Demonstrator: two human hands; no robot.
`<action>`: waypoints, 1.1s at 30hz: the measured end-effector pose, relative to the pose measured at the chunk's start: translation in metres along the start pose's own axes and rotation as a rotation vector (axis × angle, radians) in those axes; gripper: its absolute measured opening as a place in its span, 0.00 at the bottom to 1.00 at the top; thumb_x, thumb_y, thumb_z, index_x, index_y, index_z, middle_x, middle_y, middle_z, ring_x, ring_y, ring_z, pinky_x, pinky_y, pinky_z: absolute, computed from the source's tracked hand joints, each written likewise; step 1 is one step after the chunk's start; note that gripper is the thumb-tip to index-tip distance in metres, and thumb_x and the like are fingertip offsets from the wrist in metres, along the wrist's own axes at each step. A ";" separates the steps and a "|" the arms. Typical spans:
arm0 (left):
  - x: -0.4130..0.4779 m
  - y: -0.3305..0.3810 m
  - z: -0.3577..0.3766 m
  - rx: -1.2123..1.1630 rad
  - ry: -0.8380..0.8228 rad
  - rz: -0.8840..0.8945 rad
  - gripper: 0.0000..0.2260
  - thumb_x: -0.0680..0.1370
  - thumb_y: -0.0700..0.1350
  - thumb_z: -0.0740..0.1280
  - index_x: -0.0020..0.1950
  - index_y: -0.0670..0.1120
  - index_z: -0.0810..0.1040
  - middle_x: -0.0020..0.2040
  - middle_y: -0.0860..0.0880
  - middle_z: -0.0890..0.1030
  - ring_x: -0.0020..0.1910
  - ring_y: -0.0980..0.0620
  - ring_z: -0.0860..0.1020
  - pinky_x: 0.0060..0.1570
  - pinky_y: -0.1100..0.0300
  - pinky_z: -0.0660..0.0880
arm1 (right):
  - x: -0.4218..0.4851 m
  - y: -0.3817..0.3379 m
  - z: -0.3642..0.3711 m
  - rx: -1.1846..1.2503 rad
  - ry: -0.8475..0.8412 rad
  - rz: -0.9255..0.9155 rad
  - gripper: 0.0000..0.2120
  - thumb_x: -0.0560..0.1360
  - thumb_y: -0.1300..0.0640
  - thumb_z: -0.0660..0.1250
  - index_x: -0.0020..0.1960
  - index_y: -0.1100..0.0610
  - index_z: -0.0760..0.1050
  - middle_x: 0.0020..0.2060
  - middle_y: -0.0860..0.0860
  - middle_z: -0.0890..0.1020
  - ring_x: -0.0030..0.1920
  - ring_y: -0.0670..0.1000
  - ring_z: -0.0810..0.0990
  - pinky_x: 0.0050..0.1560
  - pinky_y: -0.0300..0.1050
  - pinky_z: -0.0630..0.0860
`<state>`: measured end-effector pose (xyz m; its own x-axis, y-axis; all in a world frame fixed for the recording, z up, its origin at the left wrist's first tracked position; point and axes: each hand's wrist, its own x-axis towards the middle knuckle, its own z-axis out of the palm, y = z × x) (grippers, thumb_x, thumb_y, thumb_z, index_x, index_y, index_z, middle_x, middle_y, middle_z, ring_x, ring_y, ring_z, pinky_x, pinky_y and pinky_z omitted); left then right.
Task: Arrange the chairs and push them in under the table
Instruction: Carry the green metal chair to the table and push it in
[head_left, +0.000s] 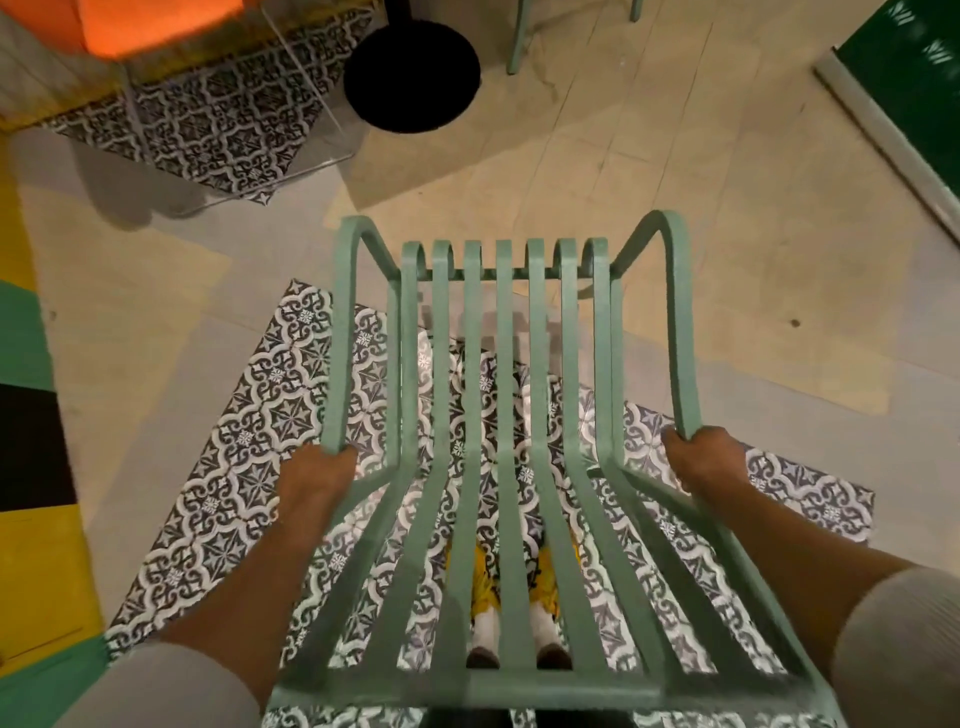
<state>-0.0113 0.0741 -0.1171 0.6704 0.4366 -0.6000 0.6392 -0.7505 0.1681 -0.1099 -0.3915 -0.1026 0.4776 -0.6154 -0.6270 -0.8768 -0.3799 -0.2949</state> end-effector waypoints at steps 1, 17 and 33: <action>0.004 0.004 -0.001 0.000 0.005 0.008 0.22 0.80 0.62 0.71 0.48 0.42 0.82 0.37 0.45 0.81 0.34 0.45 0.82 0.37 0.54 0.82 | 0.002 -0.002 0.000 -0.009 0.010 -0.013 0.24 0.85 0.42 0.68 0.47 0.65 0.80 0.40 0.61 0.86 0.38 0.60 0.86 0.47 0.56 0.88; 0.032 0.058 -0.016 0.108 -0.054 0.155 0.26 0.86 0.59 0.61 0.69 0.36 0.74 0.57 0.35 0.83 0.53 0.37 0.83 0.53 0.46 0.79 | 0.046 -0.043 -0.002 -0.174 0.062 -0.063 0.31 0.87 0.37 0.57 0.61 0.67 0.77 0.52 0.64 0.84 0.49 0.66 0.85 0.55 0.58 0.85; -0.175 0.064 -0.062 0.272 -0.574 0.578 0.38 0.74 0.82 0.50 0.75 0.64 0.74 0.76 0.58 0.75 0.72 0.51 0.75 0.72 0.47 0.69 | -0.106 -0.073 -0.014 -0.449 -0.383 -0.530 0.14 0.85 0.48 0.62 0.53 0.52 0.84 0.48 0.52 0.87 0.48 0.54 0.86 0.55 0.49 0.82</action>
<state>-0.0648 -0.0192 0.0474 0.5211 -0.3145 -0.7935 0.0944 -0.9027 0.4198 -0.0956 -0.3084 -0.0045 0.7009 -0.0252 -0.7128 -0.3921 -0.8484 -0.3556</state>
